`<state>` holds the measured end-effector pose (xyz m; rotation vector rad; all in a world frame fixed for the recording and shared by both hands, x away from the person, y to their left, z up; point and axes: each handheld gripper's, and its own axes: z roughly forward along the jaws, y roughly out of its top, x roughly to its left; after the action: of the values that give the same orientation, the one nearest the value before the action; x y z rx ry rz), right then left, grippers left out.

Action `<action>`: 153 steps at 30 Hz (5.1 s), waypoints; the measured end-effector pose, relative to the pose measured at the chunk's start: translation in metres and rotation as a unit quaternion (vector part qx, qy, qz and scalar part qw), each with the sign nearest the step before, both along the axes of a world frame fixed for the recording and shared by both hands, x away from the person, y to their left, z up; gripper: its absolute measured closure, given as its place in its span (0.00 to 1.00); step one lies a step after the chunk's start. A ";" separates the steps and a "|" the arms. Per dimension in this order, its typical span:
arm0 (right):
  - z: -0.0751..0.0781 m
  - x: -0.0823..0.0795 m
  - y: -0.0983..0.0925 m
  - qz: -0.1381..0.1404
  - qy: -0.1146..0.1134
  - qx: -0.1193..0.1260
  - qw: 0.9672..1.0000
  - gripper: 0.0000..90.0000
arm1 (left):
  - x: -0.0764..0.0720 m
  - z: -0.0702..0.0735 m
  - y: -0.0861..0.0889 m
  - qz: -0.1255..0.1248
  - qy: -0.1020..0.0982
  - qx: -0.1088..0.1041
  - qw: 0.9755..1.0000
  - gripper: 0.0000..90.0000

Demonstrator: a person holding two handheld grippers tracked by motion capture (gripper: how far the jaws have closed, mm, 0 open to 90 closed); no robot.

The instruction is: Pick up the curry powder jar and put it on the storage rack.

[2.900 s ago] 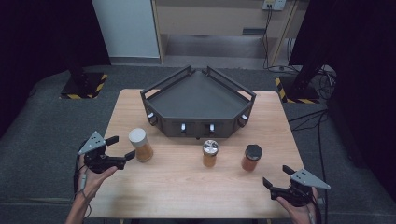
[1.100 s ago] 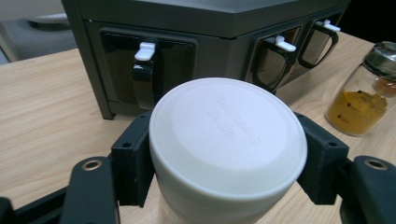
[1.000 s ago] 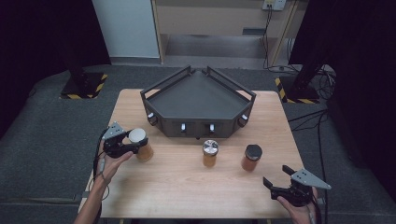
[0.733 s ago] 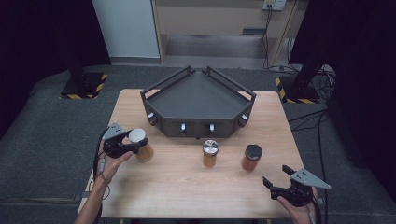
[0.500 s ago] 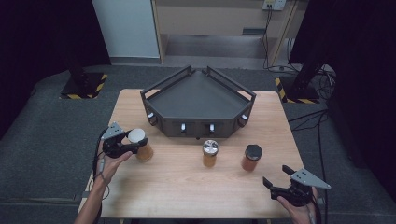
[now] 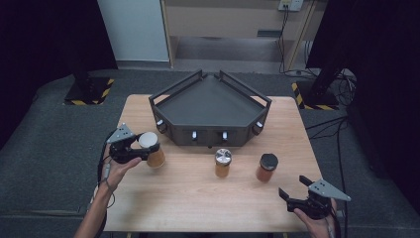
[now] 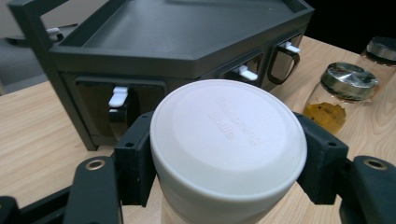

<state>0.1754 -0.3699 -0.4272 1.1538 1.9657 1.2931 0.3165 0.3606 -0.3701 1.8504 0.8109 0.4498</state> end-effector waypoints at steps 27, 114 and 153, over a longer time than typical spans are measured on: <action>0.000 0.000 -0.001 0.001 0.001 0.002 1.000 0.09 | 0.027 0.072 -0.042 -0.035 0.000 0.010 0.999 0.36; -0.001 0.001 -0.002 0.000 0.003 0.003 1.000 0.09 | 0.123 0.077 -0.105 0.114 -0.006 -0.014 0.993 0.36; 0.000 -0.001 0.000 0.000 0.002 0.004 1.000 0.06 | 0.050 0.111 -0.092 0.064 -0.075 -0.038 0.994 0.05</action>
<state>0.1746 -0.3703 -0.4268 1.1627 1.9650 1.3009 0.3668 0.2690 -0.2593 1.6789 0.8352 0.6228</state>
